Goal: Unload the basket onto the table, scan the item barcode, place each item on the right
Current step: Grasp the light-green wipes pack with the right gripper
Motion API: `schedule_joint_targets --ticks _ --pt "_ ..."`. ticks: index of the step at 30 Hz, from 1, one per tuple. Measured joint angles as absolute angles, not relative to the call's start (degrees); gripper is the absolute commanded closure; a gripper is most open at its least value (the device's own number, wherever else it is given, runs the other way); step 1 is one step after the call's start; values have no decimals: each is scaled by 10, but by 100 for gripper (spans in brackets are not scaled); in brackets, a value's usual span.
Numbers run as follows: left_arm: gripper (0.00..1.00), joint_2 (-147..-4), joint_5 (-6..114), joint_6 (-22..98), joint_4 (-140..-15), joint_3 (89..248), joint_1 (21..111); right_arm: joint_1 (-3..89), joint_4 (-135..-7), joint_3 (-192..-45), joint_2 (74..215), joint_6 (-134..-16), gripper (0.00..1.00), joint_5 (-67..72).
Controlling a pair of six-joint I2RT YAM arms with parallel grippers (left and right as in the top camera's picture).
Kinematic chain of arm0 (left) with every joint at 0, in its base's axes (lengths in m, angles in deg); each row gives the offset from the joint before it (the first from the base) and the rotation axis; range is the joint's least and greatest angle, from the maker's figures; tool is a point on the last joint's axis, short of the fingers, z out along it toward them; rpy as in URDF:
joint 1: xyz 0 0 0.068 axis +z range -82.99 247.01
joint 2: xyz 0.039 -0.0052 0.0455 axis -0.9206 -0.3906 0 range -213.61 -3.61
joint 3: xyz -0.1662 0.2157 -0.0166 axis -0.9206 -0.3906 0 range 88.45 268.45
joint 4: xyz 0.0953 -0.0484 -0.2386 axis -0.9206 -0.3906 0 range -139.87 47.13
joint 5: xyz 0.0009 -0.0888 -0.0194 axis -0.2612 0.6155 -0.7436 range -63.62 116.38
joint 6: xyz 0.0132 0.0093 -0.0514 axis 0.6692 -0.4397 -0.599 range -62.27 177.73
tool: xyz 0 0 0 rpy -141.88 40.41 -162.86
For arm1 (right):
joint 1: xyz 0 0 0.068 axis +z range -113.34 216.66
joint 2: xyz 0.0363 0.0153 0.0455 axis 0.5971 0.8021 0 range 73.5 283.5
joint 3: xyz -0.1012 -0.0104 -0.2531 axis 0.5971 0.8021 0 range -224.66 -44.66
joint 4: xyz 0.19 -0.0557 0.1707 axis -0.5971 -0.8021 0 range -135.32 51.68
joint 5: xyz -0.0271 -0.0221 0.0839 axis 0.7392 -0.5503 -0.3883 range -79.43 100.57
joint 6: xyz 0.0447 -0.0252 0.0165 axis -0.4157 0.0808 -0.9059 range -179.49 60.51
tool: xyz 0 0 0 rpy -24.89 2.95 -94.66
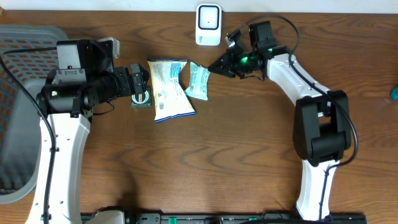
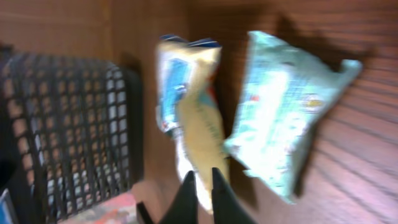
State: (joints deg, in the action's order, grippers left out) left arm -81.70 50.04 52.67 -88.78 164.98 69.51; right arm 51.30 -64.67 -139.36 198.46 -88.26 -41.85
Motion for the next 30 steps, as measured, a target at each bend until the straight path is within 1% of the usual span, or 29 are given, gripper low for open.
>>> schedule_joint_targets --ticks 1,4,6,7,11,17,23,30 --pt "2 -817 500 527 -888 1650 695 514 -648 -1394 1981 -878 42 -420" --pt "2 -817 500 527 -888 1650 695 522 -675 -1394 1977 -874 26 -399" --pt "2 -817 500 527 -888 1650 695 529 -703 -1393 1977 -878 10 -356" --pt "2 -817 500 527 -888 1650 695 533 -711 -1392 1977 -881 7 -333" --pt "2 -817 500 527 -888 1650 695 559 -720 -1392 1977 -892 4 -236" --pt "2 -817 500 527 -888 1650 695 609 -710 -1391 1977 -906 6 -126" --pt "2 -817 500 527 -888 1650 695 635 -696 -1391 1978 -917 7 -68" --pt "2 -817 500 527 -888 1650 695 629 -682 -1391 1979 -926 14 -44"
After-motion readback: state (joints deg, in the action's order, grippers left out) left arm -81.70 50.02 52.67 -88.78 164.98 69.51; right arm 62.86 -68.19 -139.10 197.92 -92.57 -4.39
